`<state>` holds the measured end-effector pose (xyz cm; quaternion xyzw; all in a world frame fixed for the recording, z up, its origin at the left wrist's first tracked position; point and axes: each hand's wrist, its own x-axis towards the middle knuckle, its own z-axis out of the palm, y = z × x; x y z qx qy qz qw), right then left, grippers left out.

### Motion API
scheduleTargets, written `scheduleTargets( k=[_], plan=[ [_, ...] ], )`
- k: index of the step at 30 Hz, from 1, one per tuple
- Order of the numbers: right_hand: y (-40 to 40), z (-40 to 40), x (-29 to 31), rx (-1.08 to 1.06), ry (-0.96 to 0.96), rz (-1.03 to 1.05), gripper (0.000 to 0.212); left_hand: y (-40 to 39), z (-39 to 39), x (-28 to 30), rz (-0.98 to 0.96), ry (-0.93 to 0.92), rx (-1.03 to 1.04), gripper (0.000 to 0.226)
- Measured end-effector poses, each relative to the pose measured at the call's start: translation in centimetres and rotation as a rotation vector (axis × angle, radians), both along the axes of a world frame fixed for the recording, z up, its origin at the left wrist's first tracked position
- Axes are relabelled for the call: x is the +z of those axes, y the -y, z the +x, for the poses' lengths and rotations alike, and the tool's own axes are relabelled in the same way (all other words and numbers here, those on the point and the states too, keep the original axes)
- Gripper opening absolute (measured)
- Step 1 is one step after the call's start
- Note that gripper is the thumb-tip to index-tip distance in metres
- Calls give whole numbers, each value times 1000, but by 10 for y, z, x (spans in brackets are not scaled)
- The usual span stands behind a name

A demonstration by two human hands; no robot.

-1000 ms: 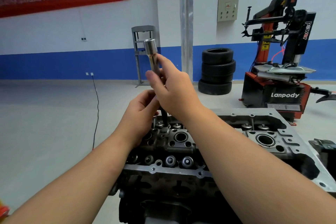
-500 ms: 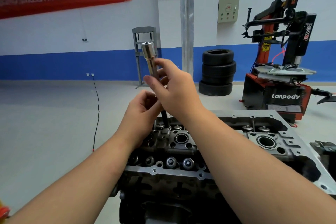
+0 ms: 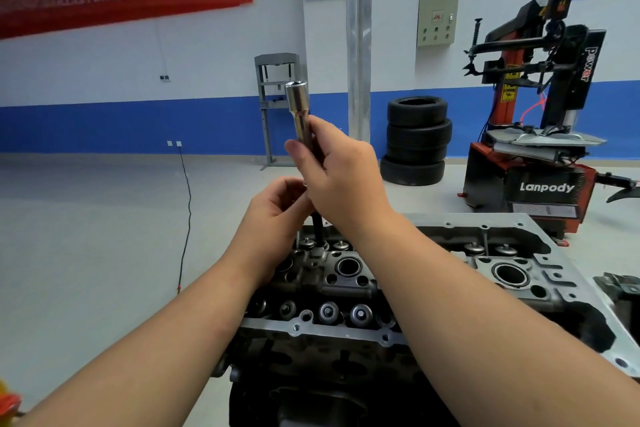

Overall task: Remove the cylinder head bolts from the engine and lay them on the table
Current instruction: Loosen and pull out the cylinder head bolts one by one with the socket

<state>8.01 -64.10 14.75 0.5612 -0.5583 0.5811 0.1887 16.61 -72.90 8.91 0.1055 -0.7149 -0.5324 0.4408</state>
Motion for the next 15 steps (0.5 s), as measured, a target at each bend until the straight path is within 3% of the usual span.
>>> scheduleTargets(
  k=[4,9,12,15],
  plan=[
    [-2,2,2,97,133,141,53,0,1,0,2,64,-78,31],
    [-3,3,2,62,31,81,44,1,1,0,-19,-19,-28,11],
    [-2,2,0,2,-23,20,33,1,0,-1,-15,-17,1,21],
    [-1,4,3,74,87,142,50,-1,1,0,6,17,-61,27]
  ],
)
